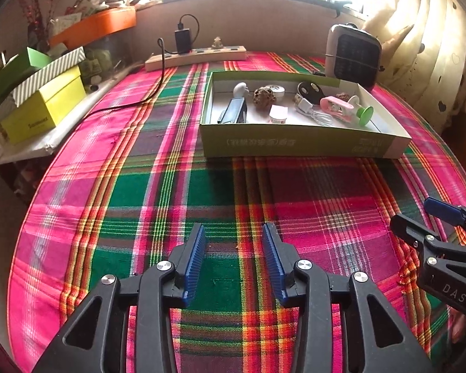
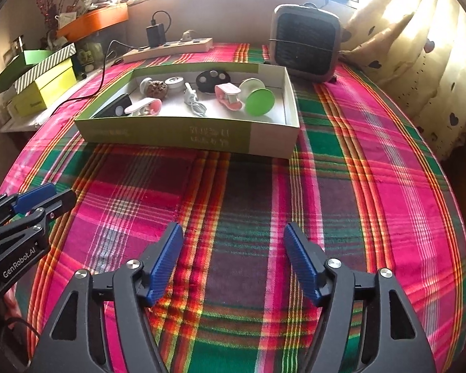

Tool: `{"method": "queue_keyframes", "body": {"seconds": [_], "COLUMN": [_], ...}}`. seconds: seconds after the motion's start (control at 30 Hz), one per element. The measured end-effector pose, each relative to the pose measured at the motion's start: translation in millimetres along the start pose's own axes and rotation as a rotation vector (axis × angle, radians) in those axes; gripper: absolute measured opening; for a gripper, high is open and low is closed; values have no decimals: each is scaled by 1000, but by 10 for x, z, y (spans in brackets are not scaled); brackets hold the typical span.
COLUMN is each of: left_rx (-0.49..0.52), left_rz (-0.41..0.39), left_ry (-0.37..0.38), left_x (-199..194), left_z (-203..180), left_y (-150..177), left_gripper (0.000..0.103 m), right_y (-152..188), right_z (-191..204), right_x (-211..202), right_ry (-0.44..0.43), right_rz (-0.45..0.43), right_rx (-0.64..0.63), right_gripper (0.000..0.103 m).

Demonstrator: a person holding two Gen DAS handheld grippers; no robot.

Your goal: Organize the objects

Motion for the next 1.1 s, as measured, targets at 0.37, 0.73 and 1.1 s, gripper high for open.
{"method": "queue_keyframes", "body": {"seconds": [0.37,0.73,1.1], "left_rx": [-3,-2,-3], "left_rz": [-1,-1,-1], "left_ry": [-4,-6,-5], "left_x": [5,4,3], "left_z": [5,9,12], "left_y": [-3,-1,-6], "left_gripper": [37,38,38], "right_y": [23,23,25], "right_z": [-47,-49,-48], "right_x": [-1,1,3], "right_ry": [18,19,19], "right_rz": [10,11,11], "right_rx": [20,21,21], "right_gripper": [78,79,79]}}
Point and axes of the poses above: each gripper's, at about its wrist camera, not at the fingertips, and x roughly the way its jaws point, z to its left, y to its underside, the point moved 6 cm from there along x, roughly the way its jaws point, and after that the axes turned 8 degrees about -x, right-handed, at the moved point
